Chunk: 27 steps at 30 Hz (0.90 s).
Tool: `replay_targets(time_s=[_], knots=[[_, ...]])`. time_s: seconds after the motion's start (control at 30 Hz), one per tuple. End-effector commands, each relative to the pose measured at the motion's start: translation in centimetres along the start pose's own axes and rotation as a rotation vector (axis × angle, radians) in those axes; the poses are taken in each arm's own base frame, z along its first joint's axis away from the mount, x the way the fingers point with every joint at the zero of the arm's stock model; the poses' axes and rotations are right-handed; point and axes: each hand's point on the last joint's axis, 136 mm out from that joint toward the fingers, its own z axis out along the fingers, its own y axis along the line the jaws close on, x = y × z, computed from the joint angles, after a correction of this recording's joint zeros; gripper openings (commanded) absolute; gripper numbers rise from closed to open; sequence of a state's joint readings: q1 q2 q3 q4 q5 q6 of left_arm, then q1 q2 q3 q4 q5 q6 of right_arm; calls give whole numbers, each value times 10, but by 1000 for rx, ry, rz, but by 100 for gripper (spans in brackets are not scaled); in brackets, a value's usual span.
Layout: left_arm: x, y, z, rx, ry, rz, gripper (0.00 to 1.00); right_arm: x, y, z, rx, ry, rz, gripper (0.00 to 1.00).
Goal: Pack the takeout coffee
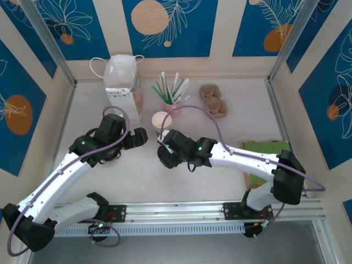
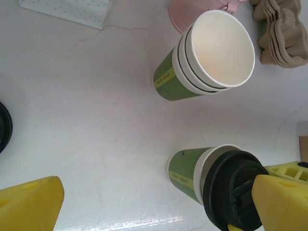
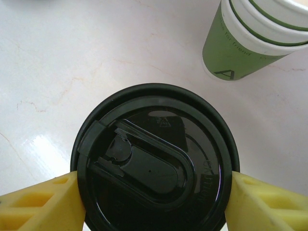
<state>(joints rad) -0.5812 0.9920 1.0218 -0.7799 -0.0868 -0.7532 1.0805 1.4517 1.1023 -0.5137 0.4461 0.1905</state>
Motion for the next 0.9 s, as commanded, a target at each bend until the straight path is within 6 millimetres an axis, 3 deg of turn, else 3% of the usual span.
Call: replay_targets(time_s=[0.0, 0.87], knots=[[1, 1, -1, -17, 4, 6, 100, 1, -3, 5, 22, -4, -13, 69], [4, 2, 2, -15, 12, 5, 100, 9, -10, 11, 55, 33, -13, 69]])
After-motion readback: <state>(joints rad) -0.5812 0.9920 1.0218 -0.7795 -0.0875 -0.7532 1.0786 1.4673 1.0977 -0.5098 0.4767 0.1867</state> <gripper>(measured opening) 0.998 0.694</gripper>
